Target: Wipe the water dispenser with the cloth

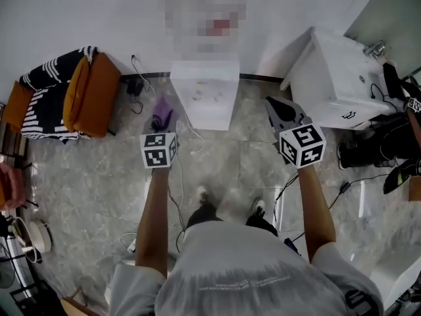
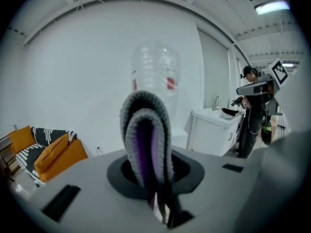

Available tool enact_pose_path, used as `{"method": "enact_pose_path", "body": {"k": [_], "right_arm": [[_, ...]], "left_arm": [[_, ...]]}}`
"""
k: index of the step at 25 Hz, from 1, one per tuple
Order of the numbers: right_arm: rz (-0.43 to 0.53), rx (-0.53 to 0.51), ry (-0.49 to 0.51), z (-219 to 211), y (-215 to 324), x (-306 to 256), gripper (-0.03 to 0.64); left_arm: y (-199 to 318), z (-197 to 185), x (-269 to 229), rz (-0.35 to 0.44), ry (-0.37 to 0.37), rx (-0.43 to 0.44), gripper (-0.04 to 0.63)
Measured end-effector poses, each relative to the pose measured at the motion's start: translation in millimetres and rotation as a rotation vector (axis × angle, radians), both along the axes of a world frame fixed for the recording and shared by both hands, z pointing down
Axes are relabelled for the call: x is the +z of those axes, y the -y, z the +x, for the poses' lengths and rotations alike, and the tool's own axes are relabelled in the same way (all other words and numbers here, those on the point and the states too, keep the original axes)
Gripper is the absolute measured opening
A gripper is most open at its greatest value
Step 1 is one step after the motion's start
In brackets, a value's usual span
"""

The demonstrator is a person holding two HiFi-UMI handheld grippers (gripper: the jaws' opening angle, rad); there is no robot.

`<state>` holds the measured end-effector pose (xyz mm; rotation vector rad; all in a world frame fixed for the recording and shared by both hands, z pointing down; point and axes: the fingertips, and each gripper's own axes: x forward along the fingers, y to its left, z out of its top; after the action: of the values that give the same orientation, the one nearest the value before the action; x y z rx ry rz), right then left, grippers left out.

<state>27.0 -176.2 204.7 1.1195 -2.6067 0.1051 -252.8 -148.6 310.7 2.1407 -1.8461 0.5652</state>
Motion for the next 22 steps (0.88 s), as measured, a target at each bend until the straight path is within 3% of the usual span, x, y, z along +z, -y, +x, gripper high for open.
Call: {"method": "enact_pose_path", "body": {"k": [8, 16, 19, 22], "right_arm": [[-0.089, 0.125, -0.058, -26.8, 36.1, 47.6, 0.014], [-0.149, 0.13, -0.129, -21.2, 54.4, 84.2, 0.014], [-0.18, 0.102, -0.128, -19.0, 57.4, 100.0, 0.014], [-0.191, 0.072, -0.124, -19.6, 64.2, 102.4, 0.014]], "left_arm": [[82.6, -49.6, 87.9, -0.106, 0.004, 0.041, 0.06], [159.4, -80.7, 125.9, -0.14, 0.12, -0.016, 0.06], [180.0, -68.2, 116.7, -0.111, 0.111, 0.064, 0.06], [190.0, -60.5, 113.7, -0.141, 0.093, 0.124, 0.06]]}}
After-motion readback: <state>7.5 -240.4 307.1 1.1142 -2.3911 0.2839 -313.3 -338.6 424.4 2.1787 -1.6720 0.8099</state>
